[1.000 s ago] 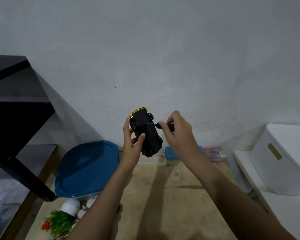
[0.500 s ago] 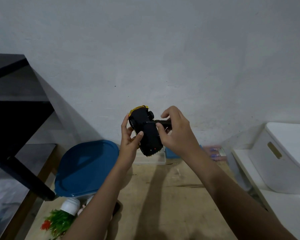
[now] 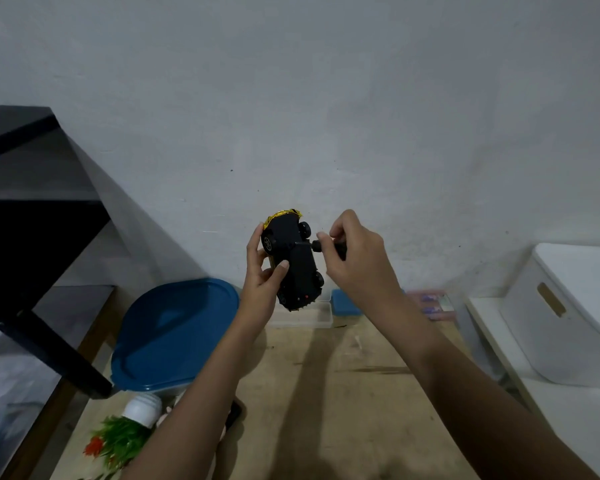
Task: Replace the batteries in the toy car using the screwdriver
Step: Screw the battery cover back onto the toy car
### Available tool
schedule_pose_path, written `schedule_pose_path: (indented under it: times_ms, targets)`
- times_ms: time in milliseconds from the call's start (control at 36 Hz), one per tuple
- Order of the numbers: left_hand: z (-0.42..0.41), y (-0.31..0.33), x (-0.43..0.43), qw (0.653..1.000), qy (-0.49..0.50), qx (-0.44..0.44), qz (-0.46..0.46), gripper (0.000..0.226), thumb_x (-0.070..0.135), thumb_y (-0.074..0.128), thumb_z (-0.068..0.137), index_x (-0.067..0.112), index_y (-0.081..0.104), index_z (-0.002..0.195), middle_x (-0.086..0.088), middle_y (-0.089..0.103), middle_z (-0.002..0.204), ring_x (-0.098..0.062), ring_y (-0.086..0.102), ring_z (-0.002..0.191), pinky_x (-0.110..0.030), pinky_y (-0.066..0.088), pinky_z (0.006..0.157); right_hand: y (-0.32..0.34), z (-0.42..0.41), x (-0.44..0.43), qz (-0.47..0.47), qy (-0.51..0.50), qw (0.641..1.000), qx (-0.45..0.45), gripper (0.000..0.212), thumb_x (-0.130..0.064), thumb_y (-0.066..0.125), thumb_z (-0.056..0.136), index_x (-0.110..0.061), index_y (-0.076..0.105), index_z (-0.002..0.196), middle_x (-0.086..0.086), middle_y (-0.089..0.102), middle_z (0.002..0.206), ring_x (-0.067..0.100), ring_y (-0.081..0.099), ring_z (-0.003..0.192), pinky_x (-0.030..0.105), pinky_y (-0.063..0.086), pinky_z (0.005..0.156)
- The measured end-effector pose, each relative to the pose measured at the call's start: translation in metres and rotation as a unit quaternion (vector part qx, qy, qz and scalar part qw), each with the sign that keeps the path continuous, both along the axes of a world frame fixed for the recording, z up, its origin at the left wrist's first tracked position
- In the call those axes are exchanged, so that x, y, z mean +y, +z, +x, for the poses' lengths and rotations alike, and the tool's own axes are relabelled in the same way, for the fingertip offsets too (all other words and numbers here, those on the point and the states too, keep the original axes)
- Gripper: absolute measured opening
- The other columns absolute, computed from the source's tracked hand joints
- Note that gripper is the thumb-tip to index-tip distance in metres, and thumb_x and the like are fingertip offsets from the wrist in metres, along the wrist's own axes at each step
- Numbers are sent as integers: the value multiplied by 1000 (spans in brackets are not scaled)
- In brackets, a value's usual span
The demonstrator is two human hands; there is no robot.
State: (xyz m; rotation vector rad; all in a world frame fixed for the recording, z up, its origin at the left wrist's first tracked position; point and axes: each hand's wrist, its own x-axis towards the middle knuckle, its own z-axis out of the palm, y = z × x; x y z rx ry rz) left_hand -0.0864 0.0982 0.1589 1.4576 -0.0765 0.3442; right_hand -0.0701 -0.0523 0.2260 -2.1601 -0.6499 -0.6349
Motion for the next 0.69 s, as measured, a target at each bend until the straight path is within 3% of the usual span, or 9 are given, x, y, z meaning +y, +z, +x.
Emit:
schedule_pose_path:
  times_ms: [56,167,333,500,611,694]
  targets:
    - [0,1,-4,1000,1,5,-2,63,5,50,95,48,24,133,2,47,127,5,62,96,-39,53,89,0,-1,0,12,-1,1000,-3,20,-21,50,94,-6,43,83,6,50,67,23,52,57,39,44,51]
    - [3,6,-6,999,23,18,-13,63,7,51,95,49,23,132,1,49,125,3,61,99,-49,49,95,-1,-3,0,18,29,999,12,10,-7,53,86,-5,44,88,5,46,89,19,48,66,31,43,55]
    - [-1,9,-9,1000,-17,16,16,64,7,50,95,43,20,139,0,45,130,4,62,97,-48,50,94,9,-1,-2,57,12,998,-31,18,-17,59,89,-7,45,84,10,55,72,25,59,59,41,51,52]
    - [-2,7,-15,999,-36,24,2,64,5,49,95,39,19,141,4,45,127,6,61,97,-39,53,90,15,1,-4,10,73,997,24,10,-12,50,91,-12,42,97,2,47,94,20,54,81,42,53,65]
    - [-3,5,-14,999,-38,30,0,64,7,50,94,42,22,139,3,45,129,-2,62,101,-39,53,90,15,3,-10,11,38,999,12,27,-25,61,89,-16,35,86,4,54,75,26,61,63,41,53,54]
    - [-5,3,-16,998,-48,31,-3,63,9,52,94,44,24,138,6,46,128,-2,61,105,-40,53,92,15,2,-9,-41,-27,999,-13,34,-40,57,90,-15,35,82,8,57,58,24,56,47,35,46,44]
